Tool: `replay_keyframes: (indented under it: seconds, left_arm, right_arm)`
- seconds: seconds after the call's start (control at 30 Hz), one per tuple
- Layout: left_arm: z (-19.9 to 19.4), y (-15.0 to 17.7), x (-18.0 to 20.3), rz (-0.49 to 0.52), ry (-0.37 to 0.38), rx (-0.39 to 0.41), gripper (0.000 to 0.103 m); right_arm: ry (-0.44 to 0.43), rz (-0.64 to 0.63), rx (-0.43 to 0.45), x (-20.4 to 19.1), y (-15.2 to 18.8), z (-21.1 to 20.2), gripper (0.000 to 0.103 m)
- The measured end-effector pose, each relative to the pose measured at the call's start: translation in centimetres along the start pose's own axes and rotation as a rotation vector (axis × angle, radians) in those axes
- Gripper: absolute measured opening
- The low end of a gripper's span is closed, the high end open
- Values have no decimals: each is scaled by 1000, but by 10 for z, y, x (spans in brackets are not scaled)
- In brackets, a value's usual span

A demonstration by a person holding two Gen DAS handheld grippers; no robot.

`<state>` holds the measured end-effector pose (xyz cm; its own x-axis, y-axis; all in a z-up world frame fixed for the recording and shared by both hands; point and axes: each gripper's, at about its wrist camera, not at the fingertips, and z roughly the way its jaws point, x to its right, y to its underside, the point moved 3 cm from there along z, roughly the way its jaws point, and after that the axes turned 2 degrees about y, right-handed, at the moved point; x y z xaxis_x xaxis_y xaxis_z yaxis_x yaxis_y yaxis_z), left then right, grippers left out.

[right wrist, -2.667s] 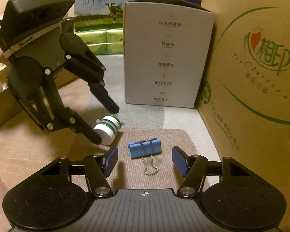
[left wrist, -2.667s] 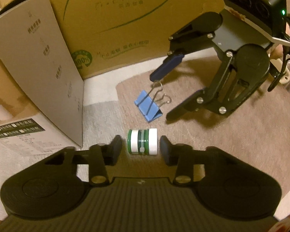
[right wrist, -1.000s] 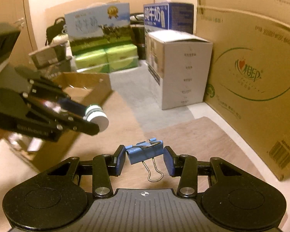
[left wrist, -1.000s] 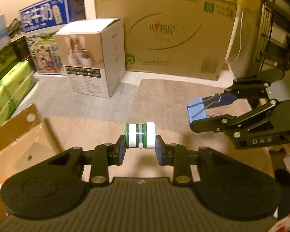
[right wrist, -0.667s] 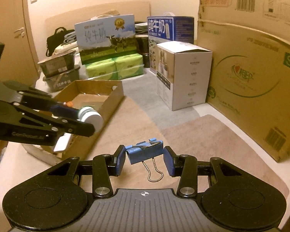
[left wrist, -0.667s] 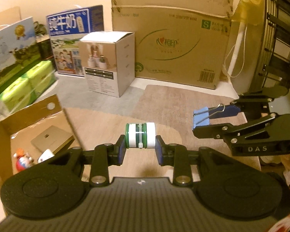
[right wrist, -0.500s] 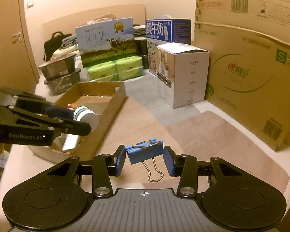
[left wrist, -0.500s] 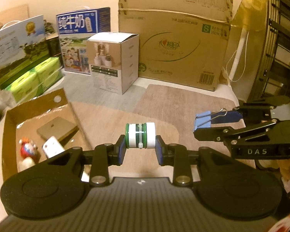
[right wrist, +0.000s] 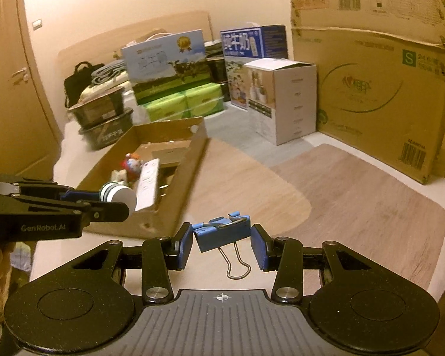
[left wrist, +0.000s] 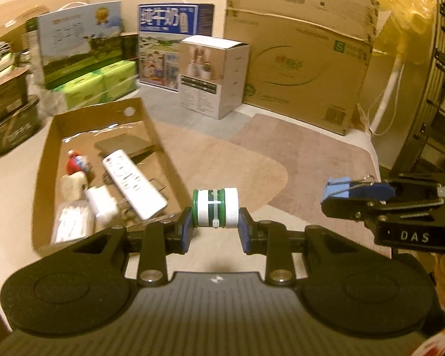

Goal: Organize rigid objects
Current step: 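Lift the tape roll and binder clip and carry both toward the tray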

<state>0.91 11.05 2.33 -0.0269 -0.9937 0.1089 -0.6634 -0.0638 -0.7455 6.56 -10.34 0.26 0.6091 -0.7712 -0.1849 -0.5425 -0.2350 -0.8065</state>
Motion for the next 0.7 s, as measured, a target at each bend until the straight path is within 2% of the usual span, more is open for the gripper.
replay_keyframes:
  seconds: [0.27,0.7]
  left_arm:
    - [-26,13,-21,-43,-65,15,28]
    - [-49,27,-54,-93,-142,31,28]
  right_arm:
    - [-32,-15,-9,-25,12,0,43]
    - [-103,-69,-11,-71,8,14,43]
